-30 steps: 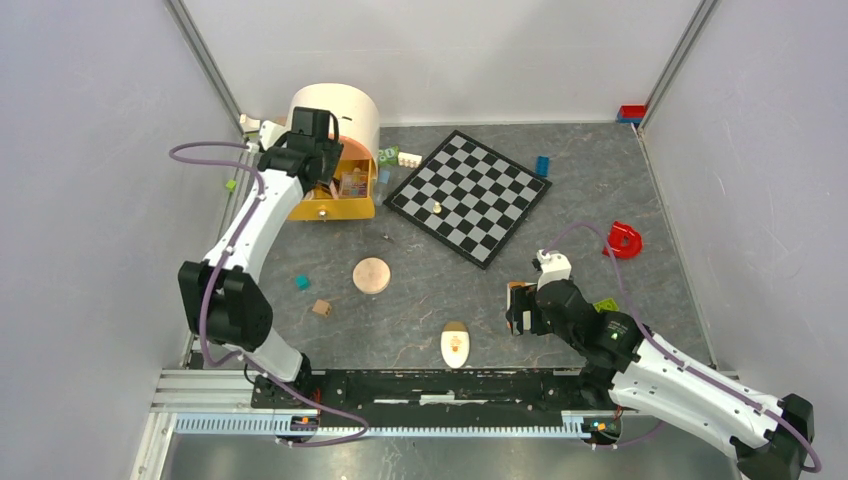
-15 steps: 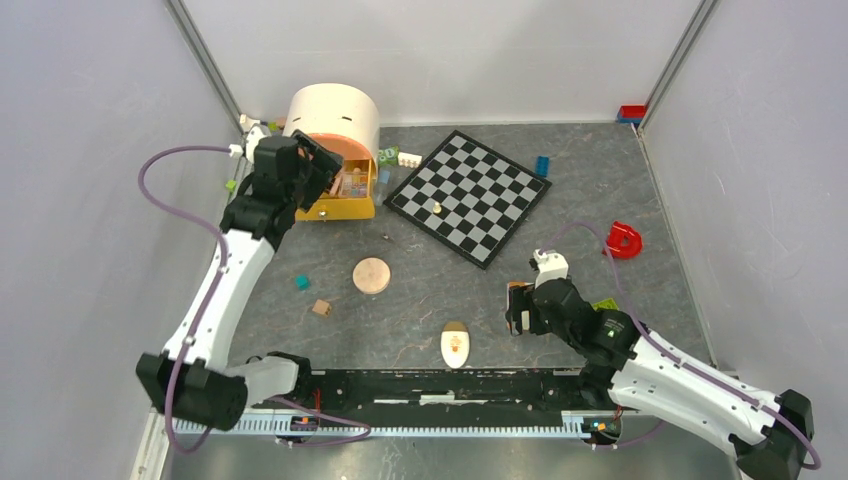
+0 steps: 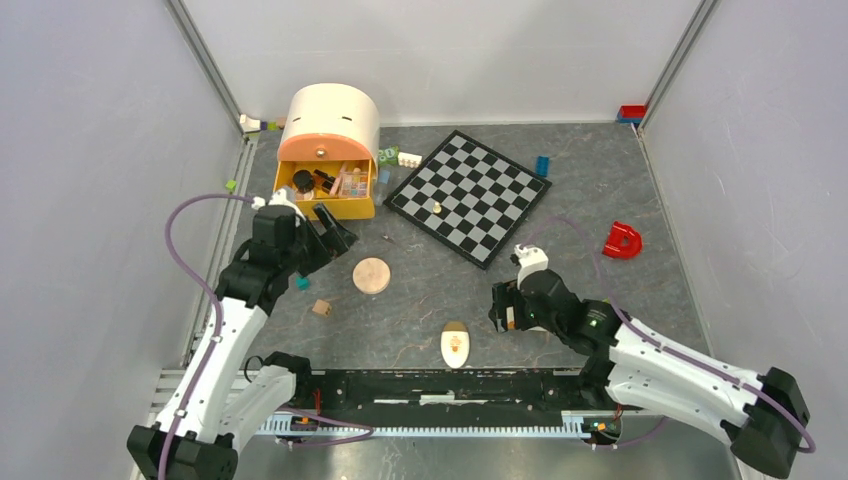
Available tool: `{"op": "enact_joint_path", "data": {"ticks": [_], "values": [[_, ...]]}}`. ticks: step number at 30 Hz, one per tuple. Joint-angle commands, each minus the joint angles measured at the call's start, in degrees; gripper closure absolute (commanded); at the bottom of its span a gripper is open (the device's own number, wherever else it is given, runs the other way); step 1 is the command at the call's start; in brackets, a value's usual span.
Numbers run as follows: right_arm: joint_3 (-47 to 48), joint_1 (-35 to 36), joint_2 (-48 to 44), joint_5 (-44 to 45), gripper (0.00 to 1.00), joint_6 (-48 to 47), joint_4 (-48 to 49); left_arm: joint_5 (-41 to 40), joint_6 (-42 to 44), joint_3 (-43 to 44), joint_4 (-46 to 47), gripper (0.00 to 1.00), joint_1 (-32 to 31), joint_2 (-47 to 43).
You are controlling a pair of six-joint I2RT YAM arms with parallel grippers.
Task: Organize the makeup
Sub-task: Pick up the makeup from the center of the board.
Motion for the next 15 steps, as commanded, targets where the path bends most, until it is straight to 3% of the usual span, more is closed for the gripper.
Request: {"op": "enact_joint_path", "data": {"ticks": [1,7,10,15], "values": [[2.4,0.0,4.9,-5.6,0.15,1.1,7.3,6.7,5.3,-4.5,-2.1,0.05,0.1,-2.2],[2.3,0.6,7.6,-5.3,0.14,4.9,9.6,7.7,5.5,-7.2,-3.1,0.02,0.0,-4.9],[3.1,0.6,6.9,-0.9,0.12,6.8,6.5,8.6,3.5,-7.9,-3.0,0.02,-1.7,-5.3],[6.0,0.6,8.7,4.5,0.12,8.3,-2.1,0.1,0.5,-8.7,-2.7,0.01,-12.7,-6.4]]}}
